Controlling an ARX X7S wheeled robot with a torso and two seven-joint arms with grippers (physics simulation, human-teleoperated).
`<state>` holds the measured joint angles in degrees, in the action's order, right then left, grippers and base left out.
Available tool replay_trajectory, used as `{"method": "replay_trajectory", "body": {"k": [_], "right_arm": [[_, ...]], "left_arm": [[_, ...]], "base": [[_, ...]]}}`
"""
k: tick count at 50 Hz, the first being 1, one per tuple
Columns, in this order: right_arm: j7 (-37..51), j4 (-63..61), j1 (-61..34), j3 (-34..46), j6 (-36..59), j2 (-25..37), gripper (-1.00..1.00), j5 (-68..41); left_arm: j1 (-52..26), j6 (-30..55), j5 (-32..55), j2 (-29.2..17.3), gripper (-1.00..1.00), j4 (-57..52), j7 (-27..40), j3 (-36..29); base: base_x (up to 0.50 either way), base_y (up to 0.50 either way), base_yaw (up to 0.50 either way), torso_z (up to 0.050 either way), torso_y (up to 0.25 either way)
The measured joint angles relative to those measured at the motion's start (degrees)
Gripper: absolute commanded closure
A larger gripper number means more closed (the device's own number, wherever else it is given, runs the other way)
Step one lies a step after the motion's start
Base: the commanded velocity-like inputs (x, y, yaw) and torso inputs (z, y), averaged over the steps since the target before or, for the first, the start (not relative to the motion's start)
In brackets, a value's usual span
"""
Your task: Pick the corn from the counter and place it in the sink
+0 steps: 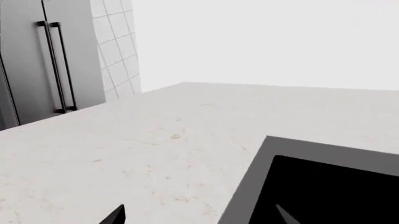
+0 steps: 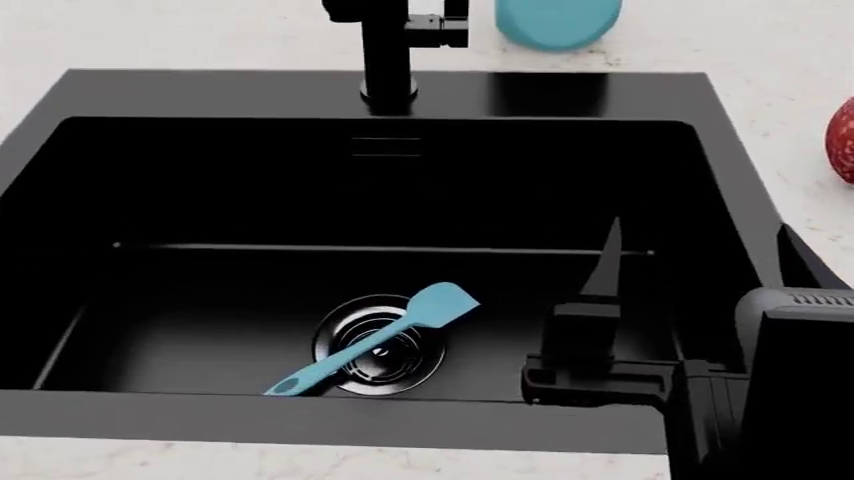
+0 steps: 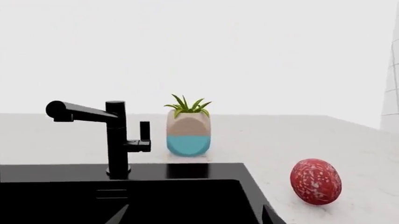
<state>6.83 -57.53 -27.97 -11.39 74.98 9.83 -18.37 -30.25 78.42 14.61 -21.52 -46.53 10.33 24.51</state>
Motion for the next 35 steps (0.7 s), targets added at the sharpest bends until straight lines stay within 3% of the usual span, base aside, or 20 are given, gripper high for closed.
{"method": "replay_trajectory", "body": {"k": [20,27,31,35], "right_arm": [[1.5,-1.1,0.1,-0.4,0.7,0.9,-1.00,-2.6],[2.9,-1.5,-0.4,-0.5,1.9,1.6,-1.00,-3.7],[7.5,-1.6,-2.6,-2.3,5.6,3.9,-1.00,-8.8],[20.4,1.6,-6.3,-5.7,8.5,9.1,-1.00,-22.6]], "left_arm": [[-0.8,3.2,1.0,0.3,-1.00,-2.1,0.3,0.9],[3.7,-6.2,-0.5,0.6,-1.00,3.3,-1.2,1.1],[5.4,-9.6,-1.1,0.9,-1.00,5.1,-1.5,0.9],[6.5,-12.0,-1.4,1.2,-1.00,6.6,-1.6,0.8]], "base": [[0.02,-0.05,0.00,0.000,0.000],[0.00,0.00,0.00,0.000,0.000],[0.00,0.00,0.00,0.000,0.000],[0.00,0.00,0.00,0.000,0.000]]}}
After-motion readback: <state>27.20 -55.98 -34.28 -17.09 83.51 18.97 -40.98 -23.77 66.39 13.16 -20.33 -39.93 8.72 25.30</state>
